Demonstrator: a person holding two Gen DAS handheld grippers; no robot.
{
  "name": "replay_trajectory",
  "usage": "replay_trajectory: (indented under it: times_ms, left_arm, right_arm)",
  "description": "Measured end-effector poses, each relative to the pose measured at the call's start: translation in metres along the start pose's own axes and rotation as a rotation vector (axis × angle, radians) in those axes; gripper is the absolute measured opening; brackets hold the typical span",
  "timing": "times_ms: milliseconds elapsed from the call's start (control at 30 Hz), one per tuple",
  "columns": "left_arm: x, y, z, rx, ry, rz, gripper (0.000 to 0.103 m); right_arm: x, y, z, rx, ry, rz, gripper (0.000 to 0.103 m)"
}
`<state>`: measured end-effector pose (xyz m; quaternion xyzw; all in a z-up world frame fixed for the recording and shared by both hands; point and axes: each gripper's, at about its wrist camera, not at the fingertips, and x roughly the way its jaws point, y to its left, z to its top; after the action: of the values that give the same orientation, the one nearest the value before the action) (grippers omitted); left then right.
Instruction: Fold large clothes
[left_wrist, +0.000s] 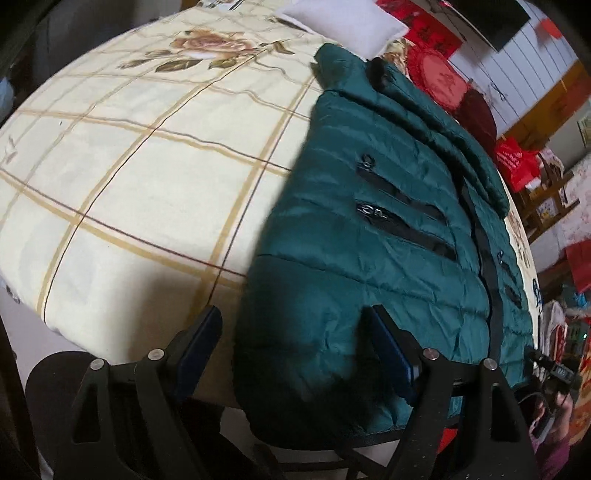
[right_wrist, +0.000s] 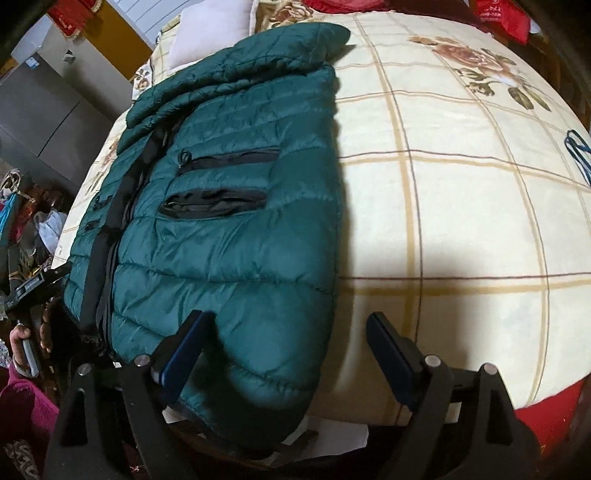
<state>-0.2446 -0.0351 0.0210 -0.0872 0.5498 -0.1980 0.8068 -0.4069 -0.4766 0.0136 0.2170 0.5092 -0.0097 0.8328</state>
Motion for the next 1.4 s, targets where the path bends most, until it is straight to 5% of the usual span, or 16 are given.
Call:
replay_trajectory:
  times_ms: [267, 433, 1000, 1133, 1400]
  left_arm:
    - [0.003, -0.014, -0.006, 0.040, -0.013, 0.001, 0.063]
    - [0.003, -0.015, -0.008, 0.045, -0.030, 0.004, 0.063]
    - [0.005, -0.020, -0.010, 0.071, -0.049, 0.038, 0.064]
    - [0.006, -0.022, -0.009, 0.083, -0.036, 0.047, 0.064]
    - [0.006, -0.023, -0.009, 0.080, -0.039, 0.061, 0.060]
  right_arm:
    - [0.008, 0.018, -0.002, -0.040, 0.004, 0.108, 0.090]
    - [0.009, 0.023, -0.001, -0.075, -0.006, 0.097, 0.079]
    - [0.008, 0.028, -0.008, -0.138, -0.005, 0.056, 0.077]
    - [0.010, 0.033, -0.008, -0.168, -0.008, 0.047, 0.061]
    - [0.004, 0.034, -0.007, -0.192, -0.021, 0.058, 0.044]
